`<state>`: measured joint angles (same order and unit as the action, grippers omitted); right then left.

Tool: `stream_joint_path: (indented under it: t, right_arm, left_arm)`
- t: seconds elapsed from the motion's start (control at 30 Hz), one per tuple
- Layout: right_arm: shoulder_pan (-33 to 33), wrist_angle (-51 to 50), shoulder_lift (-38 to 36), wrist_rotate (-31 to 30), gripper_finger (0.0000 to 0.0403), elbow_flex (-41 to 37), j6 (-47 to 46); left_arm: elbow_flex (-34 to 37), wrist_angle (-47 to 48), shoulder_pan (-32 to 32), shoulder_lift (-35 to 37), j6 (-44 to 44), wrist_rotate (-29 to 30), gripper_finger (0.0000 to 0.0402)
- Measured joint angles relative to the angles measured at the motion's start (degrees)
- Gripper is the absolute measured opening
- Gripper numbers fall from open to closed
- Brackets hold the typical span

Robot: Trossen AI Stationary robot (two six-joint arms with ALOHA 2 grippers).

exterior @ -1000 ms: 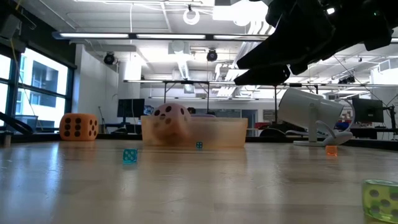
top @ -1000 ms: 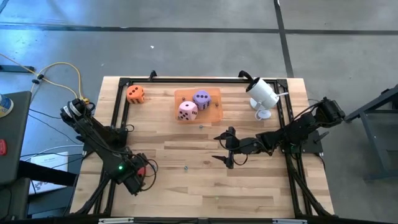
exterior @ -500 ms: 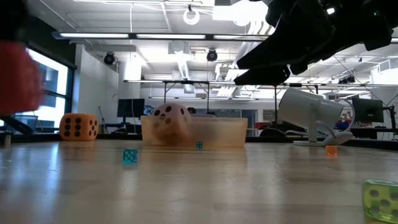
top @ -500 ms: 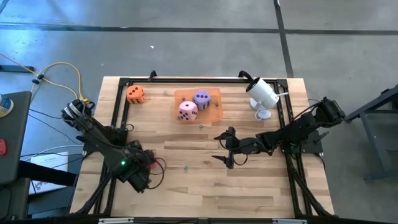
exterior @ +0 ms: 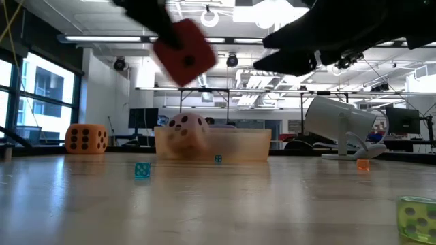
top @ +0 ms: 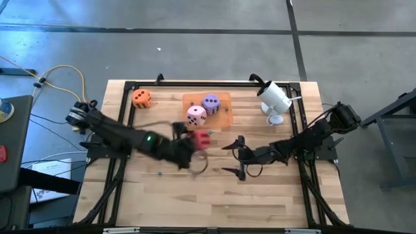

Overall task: Pick & Place Dice
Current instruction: Put the large red dice in the orange bin

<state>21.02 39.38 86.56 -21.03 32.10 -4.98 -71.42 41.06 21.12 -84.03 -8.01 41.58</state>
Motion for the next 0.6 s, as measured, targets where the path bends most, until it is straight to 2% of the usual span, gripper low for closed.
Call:
stream_joint_path:
  t: [0.1, 0.23, 0.47, 0.6]
  right_arm:
    - [0.64, 0.9, 0.0, -0.01, 0.0393, 0.0, 1.25]
    - [0.81, 1.2, 0.0, 0.0, 0.0393, 0.0, 1.6]
    - [1.43, 1.11, 0.0, 0.0, 0.0393, 0.0, 0.3]
    - [1.88, 1.2, 0.0, 0.0, 0.0393, 0.0, 0.32]
  left_arm:
    - [0.0, -13.47, -6.29, 0.0, 11.45, -10.93, 0.0346]
    - [-0.15, -25.24, -14.91, -0.15, 17.58, -23.98, 0.0346]
    - [-0.13, -25.69, -29.21, -1.79, 14.54, -31.69, 0.0346]
    - [-0.07, -26.45, -34.51, -6.23, 13.67, -40.68, 0.0346]
